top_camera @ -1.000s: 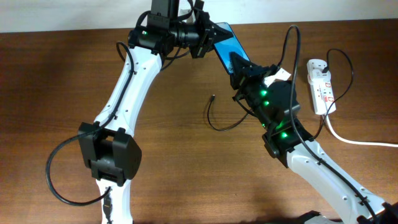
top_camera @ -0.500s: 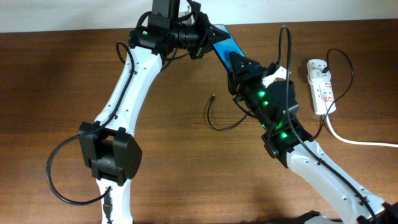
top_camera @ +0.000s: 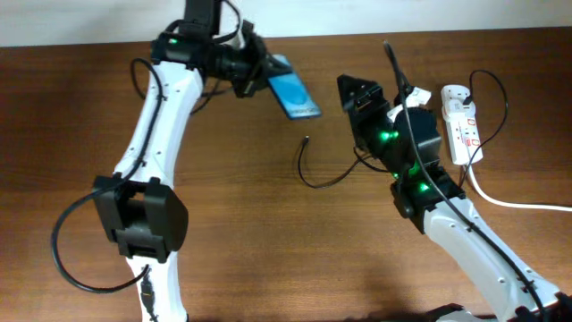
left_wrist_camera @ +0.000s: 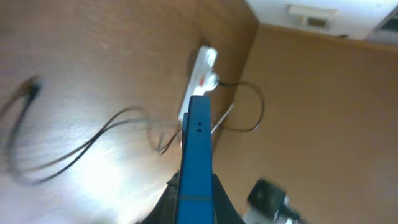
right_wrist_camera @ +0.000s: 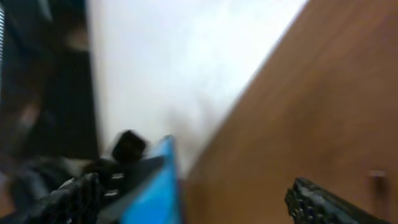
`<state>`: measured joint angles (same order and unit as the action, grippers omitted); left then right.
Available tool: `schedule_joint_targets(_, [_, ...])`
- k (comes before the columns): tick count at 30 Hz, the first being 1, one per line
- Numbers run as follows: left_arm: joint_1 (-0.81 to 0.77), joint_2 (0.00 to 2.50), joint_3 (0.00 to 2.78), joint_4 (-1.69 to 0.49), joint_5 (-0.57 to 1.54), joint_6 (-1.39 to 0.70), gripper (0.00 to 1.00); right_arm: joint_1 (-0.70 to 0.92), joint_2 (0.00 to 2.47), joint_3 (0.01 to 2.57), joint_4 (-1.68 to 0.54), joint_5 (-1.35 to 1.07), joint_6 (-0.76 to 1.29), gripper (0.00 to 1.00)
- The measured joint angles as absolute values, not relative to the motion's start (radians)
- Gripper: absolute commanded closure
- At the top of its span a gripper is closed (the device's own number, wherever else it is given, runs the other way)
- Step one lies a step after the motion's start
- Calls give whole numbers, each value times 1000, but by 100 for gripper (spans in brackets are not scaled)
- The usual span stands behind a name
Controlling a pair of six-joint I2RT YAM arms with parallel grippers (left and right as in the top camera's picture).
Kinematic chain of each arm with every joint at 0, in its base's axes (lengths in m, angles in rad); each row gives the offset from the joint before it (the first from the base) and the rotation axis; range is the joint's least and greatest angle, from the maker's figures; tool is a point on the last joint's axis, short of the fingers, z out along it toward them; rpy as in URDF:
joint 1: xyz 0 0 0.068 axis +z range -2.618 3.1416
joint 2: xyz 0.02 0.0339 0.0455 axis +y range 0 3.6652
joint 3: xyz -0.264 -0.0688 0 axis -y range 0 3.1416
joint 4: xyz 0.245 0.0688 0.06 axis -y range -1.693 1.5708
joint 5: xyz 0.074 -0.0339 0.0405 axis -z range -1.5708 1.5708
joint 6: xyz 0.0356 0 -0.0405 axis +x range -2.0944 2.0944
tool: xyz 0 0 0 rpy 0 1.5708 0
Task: Plug charger to phone and switch on socket
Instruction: 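Release the phone from the right gripper, keep it in left, then lower the right gripper and grasp the black cable near its plug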
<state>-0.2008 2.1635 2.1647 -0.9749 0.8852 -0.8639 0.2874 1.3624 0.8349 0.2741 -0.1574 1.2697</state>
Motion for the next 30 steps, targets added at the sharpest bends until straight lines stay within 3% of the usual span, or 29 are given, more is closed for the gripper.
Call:
schedule_joint_targets(7, [-109, 2164, 2161, -1160, 931, -612, 100, 261, 1364, 834, 12, -236, 1070, 3])
schedule_joint_targets(14, [-106, 2164, 2036, -1172, 1031, -446, 100, 304, 1447, 834, 6, -250, 955, 11])
schedule_joint_targets(30, [-10, 2164, 1947, -1216, 1117, -328, 100, 321, 1689, 834, 92, -295, 925, 23])
